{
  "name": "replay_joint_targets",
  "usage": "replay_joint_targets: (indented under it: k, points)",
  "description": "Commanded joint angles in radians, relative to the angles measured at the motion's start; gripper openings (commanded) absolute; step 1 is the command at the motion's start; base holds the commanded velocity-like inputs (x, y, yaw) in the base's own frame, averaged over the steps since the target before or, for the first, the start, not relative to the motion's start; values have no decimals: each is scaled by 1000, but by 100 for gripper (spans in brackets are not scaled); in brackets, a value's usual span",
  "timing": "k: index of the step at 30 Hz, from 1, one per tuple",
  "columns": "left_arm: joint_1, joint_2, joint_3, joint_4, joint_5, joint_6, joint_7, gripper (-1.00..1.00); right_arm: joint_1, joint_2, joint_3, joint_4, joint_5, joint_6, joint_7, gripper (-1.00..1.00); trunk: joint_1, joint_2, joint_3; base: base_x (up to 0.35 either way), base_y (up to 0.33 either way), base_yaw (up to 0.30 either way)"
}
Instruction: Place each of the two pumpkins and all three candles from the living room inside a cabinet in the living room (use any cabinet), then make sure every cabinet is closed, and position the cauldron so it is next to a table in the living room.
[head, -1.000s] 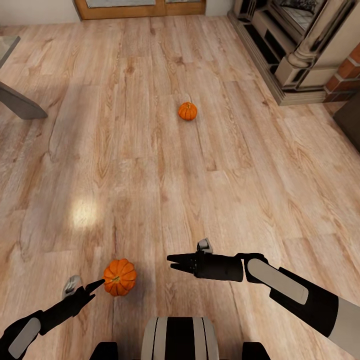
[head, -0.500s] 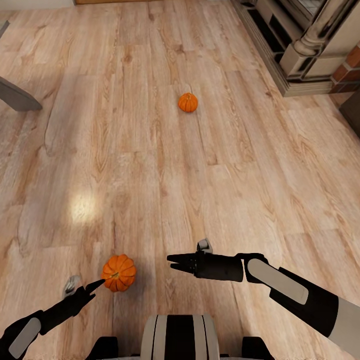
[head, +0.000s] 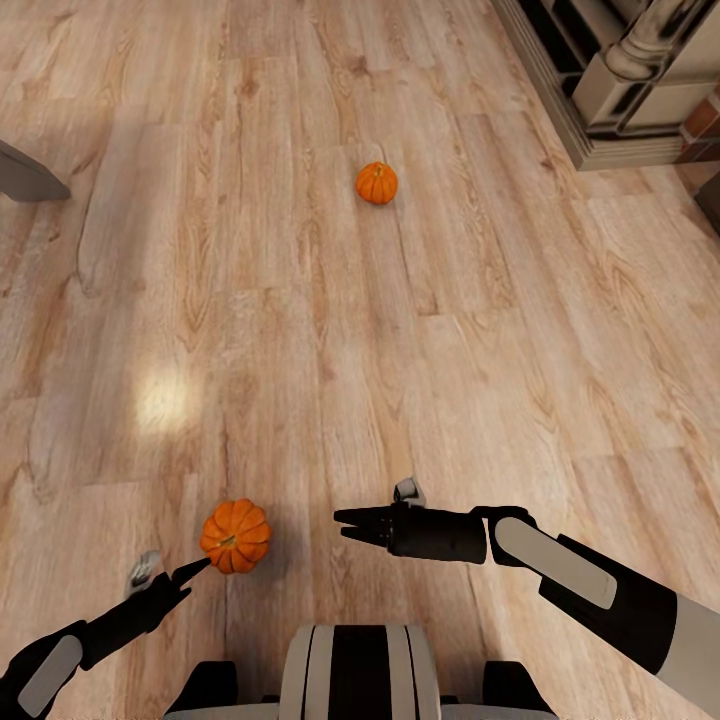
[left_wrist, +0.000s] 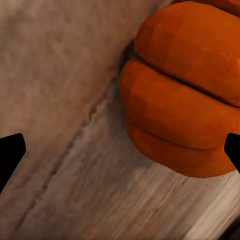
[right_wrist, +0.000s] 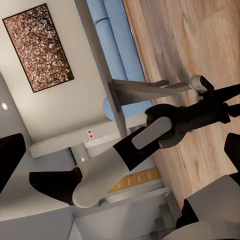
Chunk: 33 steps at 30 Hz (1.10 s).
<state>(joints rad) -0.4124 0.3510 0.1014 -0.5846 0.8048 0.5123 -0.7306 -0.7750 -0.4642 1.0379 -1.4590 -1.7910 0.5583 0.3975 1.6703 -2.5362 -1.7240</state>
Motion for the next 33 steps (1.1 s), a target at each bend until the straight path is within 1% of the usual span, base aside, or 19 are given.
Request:
replay_joint_targets:
  k: [1, 16, 22, 33]
  points:
    - [0, 0, 1, 0, 5, 8, -1, 100, -1, -1, 2, 0, -6, 2, 1, 100, 0, 0, 0, 0, 0, 0]
    - [0, 0, 1, 0, 5, 8, -1, 100, -1, -1, 2, 0, -7, 2, 1, 100, 0, 0, 0, 0, -1, 0]
    - [0, 0, 1, 0, 5, 8, -1, 100, -1, -1, 2, 0, -7, 2, 1, 100, 0, 0, 0, 0, -99, 0]
    - [0, 1, 0, 0, 5, 7, -9, 100, -1, -1, 2, 0, -5, 2, 1, 100, 0, 0, 0, 0, -6, 0]
